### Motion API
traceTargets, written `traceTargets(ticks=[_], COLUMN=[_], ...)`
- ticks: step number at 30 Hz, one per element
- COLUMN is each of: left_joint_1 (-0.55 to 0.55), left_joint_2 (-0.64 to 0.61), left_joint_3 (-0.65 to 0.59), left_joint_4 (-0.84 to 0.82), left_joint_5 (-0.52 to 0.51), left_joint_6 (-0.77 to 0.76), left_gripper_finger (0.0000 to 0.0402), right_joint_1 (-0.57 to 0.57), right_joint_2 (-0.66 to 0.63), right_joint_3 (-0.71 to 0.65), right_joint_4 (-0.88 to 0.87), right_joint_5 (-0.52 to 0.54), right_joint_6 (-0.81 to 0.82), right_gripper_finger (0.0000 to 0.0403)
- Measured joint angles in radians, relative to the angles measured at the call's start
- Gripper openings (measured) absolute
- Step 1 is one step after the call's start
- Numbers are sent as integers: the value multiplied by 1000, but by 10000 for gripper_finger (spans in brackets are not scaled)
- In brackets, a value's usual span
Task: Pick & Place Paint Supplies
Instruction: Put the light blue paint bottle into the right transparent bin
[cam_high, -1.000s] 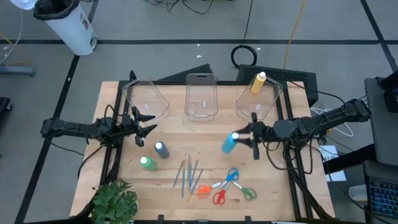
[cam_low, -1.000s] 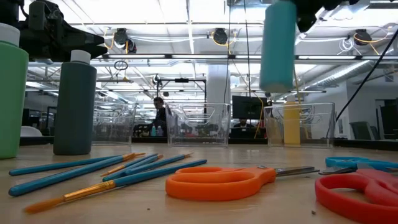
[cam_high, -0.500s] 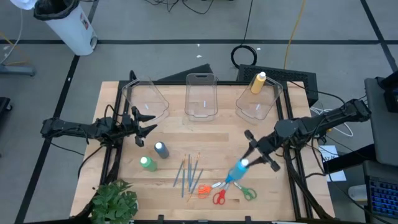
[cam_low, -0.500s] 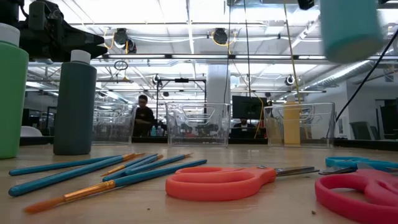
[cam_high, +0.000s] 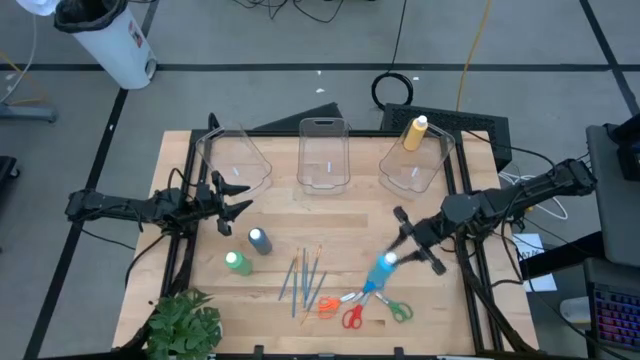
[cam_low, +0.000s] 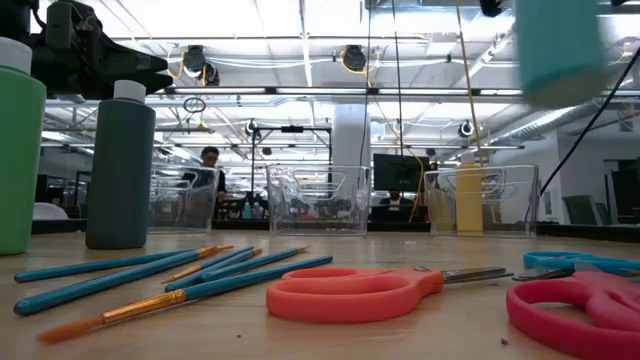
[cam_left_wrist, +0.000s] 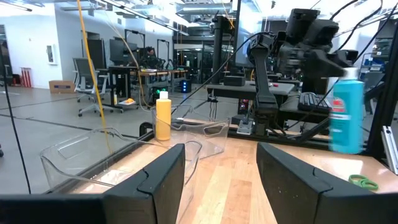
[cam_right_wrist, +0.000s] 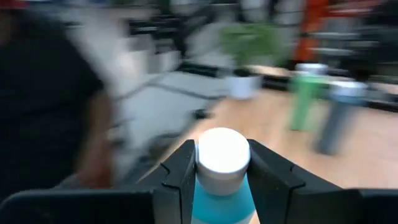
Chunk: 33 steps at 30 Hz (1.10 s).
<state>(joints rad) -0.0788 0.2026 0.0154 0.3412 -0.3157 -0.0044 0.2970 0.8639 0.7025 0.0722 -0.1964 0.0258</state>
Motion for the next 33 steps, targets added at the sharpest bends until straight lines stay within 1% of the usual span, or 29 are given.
traceTargets(ticks=[2,6,7,8,10,13,15,18,20,24,28,33], left_joint_1=[0,0,0,0,0,0,0,0,0,0,0,0], left_joint_2=[0,0,0,0,0,0,0,0,0,0,0,0], left_joint_3=[0,0,0,0,0,0,0,0,0,0,0,0], left_joint_4=[0,0,0,0,0,0,0,0,0,0,0,0], left_joint_5=[0,0,0,0,0,0,0,0,0,0,0,0], left_joint_6=[0,0,0,0,0,0,0,0,0,0,0,0], left_gripper_finger=[207,207,207,207,207,207,207,207,207,207,207,207], right_joint_1=[-4,-26,-33,-41,-65,-114,-156,-228,-286,-419,-547,-705], right_joint_2=[0,-1,-7,-15,-39,-89,-126,-186,-220,-259,-259,-259], right_joint_3=[0,0,0,0,7,38,61,71,71,70,69,31], right_joint_4=[14,29,25,22,18,17,-19,-118,-201,-396,-503,-508], right_joint_5=[221,723,812,878,968,1043,1098,1165,1177,1160,1147,1000], right_joint_6=[9,31,11,-16,-63,-151,-194,-194,-155,-15,60,110], right_gripper_finger=[102,102,102,102,102,102,102,102,102,102,102,102])
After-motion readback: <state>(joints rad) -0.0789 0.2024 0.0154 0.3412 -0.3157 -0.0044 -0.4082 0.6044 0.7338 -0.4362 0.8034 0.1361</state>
